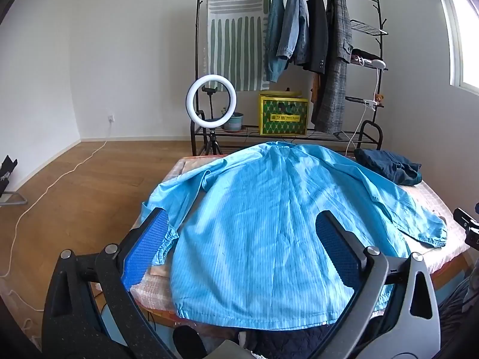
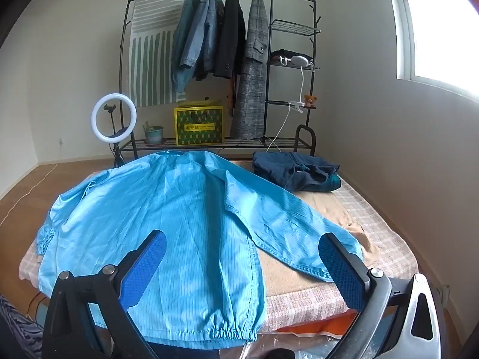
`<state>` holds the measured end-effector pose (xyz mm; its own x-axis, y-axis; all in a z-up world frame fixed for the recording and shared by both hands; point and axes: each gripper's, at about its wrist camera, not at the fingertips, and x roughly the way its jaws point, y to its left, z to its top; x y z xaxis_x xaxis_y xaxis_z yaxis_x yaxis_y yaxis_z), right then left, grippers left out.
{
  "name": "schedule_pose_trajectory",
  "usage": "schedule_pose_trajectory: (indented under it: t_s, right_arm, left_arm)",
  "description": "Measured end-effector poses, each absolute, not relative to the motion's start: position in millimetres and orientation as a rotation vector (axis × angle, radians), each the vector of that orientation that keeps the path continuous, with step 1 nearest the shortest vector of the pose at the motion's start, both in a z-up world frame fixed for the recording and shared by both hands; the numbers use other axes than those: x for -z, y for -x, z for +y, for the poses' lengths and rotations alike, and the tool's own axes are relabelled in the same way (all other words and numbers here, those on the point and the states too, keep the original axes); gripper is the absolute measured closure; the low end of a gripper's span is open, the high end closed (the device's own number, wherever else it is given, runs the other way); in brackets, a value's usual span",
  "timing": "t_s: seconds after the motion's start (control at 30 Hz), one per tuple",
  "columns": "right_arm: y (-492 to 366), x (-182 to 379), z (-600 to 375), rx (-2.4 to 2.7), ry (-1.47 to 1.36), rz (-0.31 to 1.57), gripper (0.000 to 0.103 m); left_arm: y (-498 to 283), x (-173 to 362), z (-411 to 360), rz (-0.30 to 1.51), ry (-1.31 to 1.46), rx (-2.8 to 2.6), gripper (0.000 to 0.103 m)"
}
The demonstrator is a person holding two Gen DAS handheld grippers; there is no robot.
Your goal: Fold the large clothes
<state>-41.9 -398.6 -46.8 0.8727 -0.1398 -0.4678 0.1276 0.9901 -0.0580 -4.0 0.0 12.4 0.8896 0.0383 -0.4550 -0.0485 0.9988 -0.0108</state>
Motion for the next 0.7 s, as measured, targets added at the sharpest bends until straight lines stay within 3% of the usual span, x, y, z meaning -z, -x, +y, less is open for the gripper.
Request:
schedule_pose_trajectory:
  t_s: [0.7]
  right_arm:
    - [43.7, 41.9, -391.1, 0.135, 0.040, 0.482, 0.000]
  left_arm:
    - [4.8, -27.5, 1.1, 0.458, 0.030, -0.045, 0.002]
